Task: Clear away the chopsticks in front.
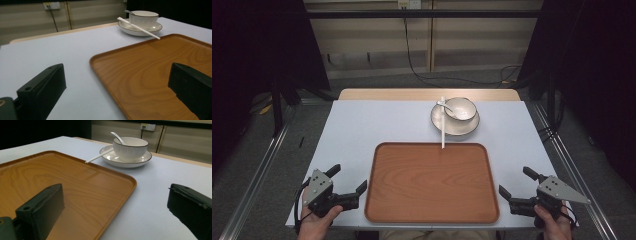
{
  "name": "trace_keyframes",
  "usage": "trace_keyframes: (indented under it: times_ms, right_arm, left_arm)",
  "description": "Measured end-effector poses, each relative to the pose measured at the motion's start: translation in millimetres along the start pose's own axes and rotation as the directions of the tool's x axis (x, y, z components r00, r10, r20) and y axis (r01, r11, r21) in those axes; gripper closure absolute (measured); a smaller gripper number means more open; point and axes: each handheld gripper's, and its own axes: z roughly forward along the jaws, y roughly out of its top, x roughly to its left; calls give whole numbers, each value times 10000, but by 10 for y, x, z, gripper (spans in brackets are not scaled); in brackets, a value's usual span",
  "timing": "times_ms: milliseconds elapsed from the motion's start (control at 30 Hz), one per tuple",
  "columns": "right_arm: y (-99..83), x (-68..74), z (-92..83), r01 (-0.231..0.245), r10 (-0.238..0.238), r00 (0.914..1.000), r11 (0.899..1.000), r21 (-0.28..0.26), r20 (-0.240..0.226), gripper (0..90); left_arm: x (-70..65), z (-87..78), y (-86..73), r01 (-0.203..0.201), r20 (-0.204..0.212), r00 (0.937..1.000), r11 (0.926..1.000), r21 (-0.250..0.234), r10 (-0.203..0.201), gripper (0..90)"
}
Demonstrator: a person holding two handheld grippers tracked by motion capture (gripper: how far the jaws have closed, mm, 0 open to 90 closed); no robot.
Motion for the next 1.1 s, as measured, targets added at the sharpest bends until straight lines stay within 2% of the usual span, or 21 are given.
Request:
trace_keyframes:
  times_ms: [233, 333, 433, 500, 600, 667, 733, 833, 867, 900, 933, 967, 1067, 1100]
  right_arm:
    - [-5, -12, 16, 107, -108, 9999, 9998, 173, 38, 4]
    - [-10, -18, 29, 109, -110, 9999, 9998, 166, 74, 3]
    - [-5, -16, 61, 133, -136, 9998, 9998, 177, 122, 2]
    - [-6, -10, 82, 157, -158, 9999, 9996, 217, 23, 2]
    - [-10, 18, 94, 255, -251, 9996, 9991, 344, -120, 2]
    - [-9, 24, 95, 316, -313, 9995, 9990, 304, -89, 2]
    - [-5, 39, 92, 452, -445, 9989, 9982, 385, -174, 2]
    - [3, 61, 98, 469, -460, 9986, 9982, 363, -254, 1]
    - [6, 73, 105, 501, -492, 9984, 9981, 352, -269, 1]
    - [10, 83, 111, 543, -532, 9980, 9980, 335, -333, 1]
    - [11, 96, 112, 524, -511, 9980, 9980, 362, -361, 1]
    - [12, 105, 120, 580, -567, 9977, 9977, 354, -384, 1]
    - [6, 116, 129, 624, -606, 9974, 9969, 474, -401, 1]
    - [6, 116, 129, 624, -606, 9974, 9969, 474, -401, 1]
  left_arm:
    - [20, 16, 4, 154, -158, 9998, 9999, 63, -153, 21]
    - [11, 25, 10, 47, -48, 10000, 10000, -19, -47, 23]
    - [-5, 87, 22, -28, 1, 10000, 9997, 224, 28, 32]
    - [-14, 125, 27, -88, 159, 9998, 9993, 354, 83, 34]
    - [-41, 153, 16, -100, 136, 9999, 9985, 537, 92, 51]
    - [-47, 154, 13, -84, 186, 9998, 9985, 536, 74, 51]
    - [-66, 152, 20, 198, 213, 9996, 9986, 487, -208, 50]
    - [-199, 166, 54, 15, 402, 9992, 9996, 270, -26, 50]
    - [-227, 177, 66, -229, 465, 9987, 9992, 338, 213, 50]
    - [-227, 177, 66, -229, 465, 9987, 9992, 338, 213, 50]
    - [-250, 190, 78, -440, 405, 9983, 9984, 349, 426, 50]
    - [-274, 222, 101, -411, 561, 9977, 9987, 314, 393, 52]
    - [-280, 271, 112, -350, 636, 9974, 9991, 259, 333, 77]
    - [-283, 295, 117, -413, 535, 9978, 9986, 337, 394, 77]
